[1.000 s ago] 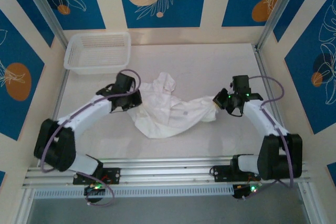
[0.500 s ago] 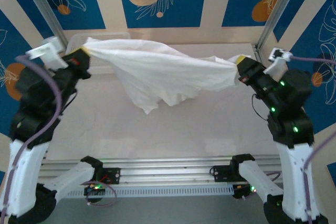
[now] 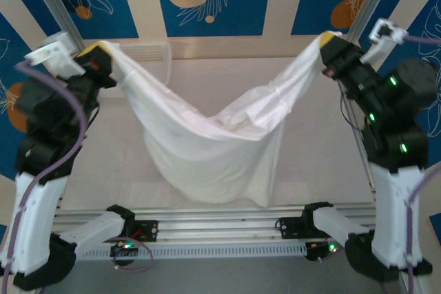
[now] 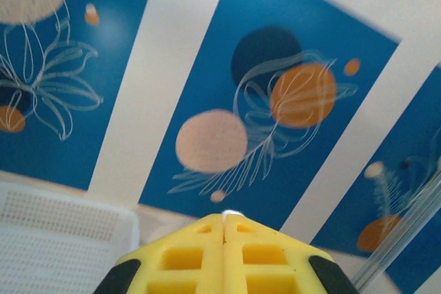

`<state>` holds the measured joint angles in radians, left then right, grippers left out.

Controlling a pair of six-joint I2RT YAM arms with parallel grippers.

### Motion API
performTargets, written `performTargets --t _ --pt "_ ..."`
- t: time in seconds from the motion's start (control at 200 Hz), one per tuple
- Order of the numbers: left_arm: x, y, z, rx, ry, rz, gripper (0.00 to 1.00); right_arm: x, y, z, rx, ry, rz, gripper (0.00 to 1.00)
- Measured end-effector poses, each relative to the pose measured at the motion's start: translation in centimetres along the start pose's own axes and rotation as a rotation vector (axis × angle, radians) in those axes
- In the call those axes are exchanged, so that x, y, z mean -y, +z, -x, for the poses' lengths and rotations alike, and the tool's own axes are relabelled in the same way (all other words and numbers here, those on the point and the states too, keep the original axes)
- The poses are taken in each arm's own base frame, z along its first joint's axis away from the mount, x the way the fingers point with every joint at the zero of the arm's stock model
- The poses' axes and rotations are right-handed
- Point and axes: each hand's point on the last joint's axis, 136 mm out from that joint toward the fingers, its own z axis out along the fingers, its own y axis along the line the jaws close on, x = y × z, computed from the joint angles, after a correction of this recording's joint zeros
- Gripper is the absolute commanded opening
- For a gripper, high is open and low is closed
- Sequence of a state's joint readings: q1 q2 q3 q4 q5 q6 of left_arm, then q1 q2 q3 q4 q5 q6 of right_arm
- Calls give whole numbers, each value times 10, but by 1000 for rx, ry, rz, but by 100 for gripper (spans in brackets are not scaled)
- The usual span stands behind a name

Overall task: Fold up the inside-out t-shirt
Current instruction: Flatten out the T-shirt at the center of the table, then turn the T-shirt inside out at the center of the table.

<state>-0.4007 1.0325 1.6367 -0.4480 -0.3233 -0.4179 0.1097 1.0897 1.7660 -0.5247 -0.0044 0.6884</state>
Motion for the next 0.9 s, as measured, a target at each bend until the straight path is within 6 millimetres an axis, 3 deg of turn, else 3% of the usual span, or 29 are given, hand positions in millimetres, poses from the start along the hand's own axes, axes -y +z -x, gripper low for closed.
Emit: performTargets --t 0.135,0.195,0.255,0.32,0.375,0.415,0.49,0.59,0.675,0.72,0.77,0.835,0.9 --pt "-11 65 -60 -136 69 91 0 89 78 -32 -117 149 -238 0" --pt "-20 94 -90 -203 98 136 0 128 101 -53 -165 231 -341 13" --pt "-33 124 -121 -270 122 183 1 162 118 -72 -200 308 -446 17" --pt "-47 154 -151 -331 138 221 27 184 128 -79 -212 374 -533 34" --pt "-59 175 -172 -365 135 245 47 191 139 -67 -179 394 -566 45" --pt "-66 186 -184 -387 136 255 54 192 146 -53 -140 401 -570 52" --pt "-72 201 -191 -403 120 259 56 182 155 -20 -69 385 -537 54" --pt "-64 206 -171 -368 103 221 58 154 159 17 -10 347 -441 54" --pt "-44 194 -148 -338 82 131 58 126 153 24 -44 296 -351 55" --pt "-30 181 -137 -332 76 63 59 107 148 15 -98 248 -297 55" --pt "-15 161 -130 -336 72 -19 62 88 139 -7 -186 198 -239 55" --pt "6 131 -131 -359 78 -127 65 63 119 -56 -322 132 -164 56" --pt "28 97 -146 -410 104 -239 68 47 87 -115 -454 84 -106 56"
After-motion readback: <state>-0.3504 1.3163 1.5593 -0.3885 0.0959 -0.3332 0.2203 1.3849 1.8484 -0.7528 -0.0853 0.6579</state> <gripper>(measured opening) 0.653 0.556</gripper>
